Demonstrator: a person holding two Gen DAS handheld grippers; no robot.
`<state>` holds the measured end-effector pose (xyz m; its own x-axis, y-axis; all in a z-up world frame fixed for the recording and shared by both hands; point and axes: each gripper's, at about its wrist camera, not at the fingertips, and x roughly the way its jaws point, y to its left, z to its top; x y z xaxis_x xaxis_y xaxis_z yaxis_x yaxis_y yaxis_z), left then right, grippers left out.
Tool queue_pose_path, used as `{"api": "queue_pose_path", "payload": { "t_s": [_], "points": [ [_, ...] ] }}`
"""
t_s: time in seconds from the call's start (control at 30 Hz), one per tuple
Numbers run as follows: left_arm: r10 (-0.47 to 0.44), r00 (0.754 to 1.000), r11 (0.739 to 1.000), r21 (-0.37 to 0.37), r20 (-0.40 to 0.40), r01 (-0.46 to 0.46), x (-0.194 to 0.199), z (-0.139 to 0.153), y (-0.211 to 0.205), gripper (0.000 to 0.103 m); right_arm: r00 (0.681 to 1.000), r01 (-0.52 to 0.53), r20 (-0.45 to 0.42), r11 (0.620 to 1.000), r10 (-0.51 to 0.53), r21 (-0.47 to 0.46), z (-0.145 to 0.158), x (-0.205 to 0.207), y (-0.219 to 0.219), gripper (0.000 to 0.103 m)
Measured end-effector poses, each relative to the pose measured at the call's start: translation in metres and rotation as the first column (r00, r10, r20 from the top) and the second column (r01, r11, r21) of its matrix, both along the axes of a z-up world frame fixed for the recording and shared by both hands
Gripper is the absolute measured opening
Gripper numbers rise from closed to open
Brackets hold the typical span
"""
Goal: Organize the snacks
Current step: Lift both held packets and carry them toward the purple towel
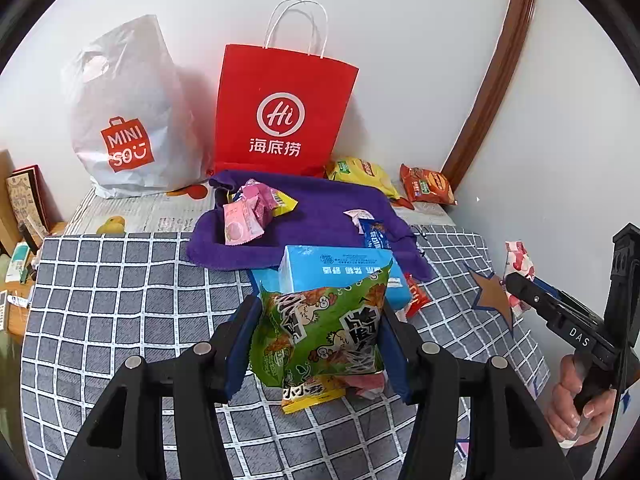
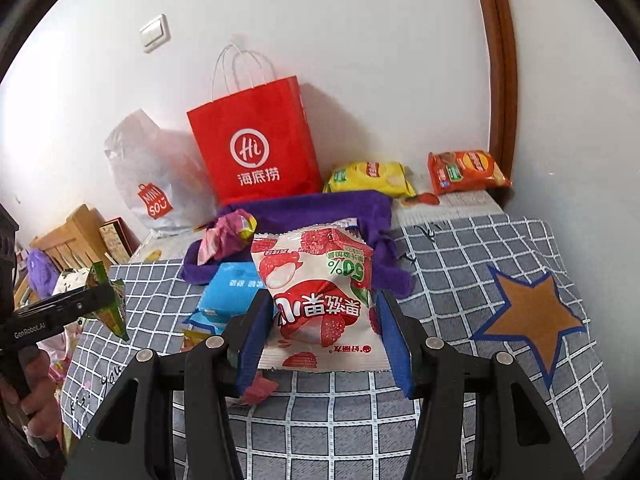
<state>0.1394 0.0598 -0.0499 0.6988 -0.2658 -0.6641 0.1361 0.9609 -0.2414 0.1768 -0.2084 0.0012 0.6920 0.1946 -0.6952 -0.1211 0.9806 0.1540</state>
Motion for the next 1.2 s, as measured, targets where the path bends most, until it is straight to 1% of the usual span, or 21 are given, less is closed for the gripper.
{"api": "queue_pose_path", "payload": {
  "t_s": [0.33, 0.73, 1.03, 1.2],
  "points": [
    [0.005, 1.000, 1.000, 0.002, 0.020, -0.005, 0.005, 0.018, 0.001, 0.054, 1.000, -0.006, -0.015, 1.000, 0.006, 0.000, 0.012, 0.021, 0.018, 0.053],
    [0.020, 0.999, 1.000, 0.013, 0.028, -0.021, 0.031, 0.029, 0.007, 0.054, 1.000, -0.013, -0.025, 1.000, 0.014, 0.018, 0.018, 0.064, 0.034, 0.053],
    [0.044, 0.999, 0.999, 0.001, 0.025, -0.044, 0.070, 0.031, 0.014, 0.054, 0.999, -0.036, -0.017, 0.999, 0.036, -0.003, 0.022, 0.105, 0.042, 0.053],
    [0.052, 0.998, 0.999, -0.013, 0.018, -0.052, 0.098, 0.025, 0.015, 0.054, 0.998, -0.048, -0.027, 0.999, 0.048, -0.001, 0.017, 0.132, 0.045, 0.053]
  ]
}}
